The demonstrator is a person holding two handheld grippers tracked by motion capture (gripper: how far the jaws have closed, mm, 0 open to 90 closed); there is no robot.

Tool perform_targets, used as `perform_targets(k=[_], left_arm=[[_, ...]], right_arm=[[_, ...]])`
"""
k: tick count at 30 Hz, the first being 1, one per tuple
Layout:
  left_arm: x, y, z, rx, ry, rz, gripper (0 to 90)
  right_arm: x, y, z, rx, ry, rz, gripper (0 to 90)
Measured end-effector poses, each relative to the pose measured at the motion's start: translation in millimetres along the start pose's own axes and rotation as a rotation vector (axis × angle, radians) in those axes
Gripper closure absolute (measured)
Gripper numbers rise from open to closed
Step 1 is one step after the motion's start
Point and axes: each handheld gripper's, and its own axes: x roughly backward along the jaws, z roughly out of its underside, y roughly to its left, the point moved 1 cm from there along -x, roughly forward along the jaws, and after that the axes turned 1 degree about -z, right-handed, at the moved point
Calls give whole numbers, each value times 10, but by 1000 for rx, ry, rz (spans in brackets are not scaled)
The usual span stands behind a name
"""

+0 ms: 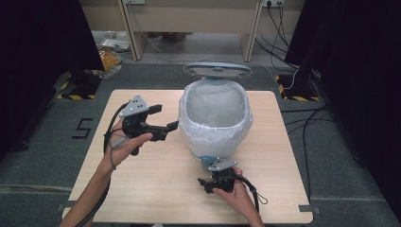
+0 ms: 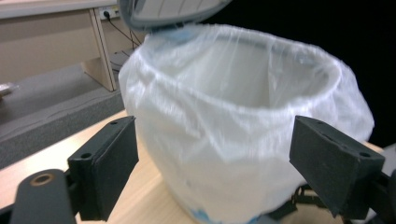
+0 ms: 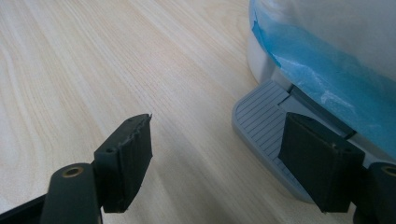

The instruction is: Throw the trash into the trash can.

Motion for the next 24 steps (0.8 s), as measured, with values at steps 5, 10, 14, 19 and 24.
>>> perform_targets(k=[5,10,14,19,24], left_arm=[[69,16,229,5,11,-17,150],[94,30,476,0,43,-50,151],[94,37,666,18,51,-51,151],[68,36,923,18,90,-52,151],[21,43,1153,3,141,-45,152]], right_arm=[[1,-2,2,-1,-1,-2,254],[0,-14,5,-5,-10,-10,254],[-2,-11,6,-1,-11,-10,254],[-1,-12,6,-4,-11,-11,254],[-3,-9,8,1,-14,-7,254]])
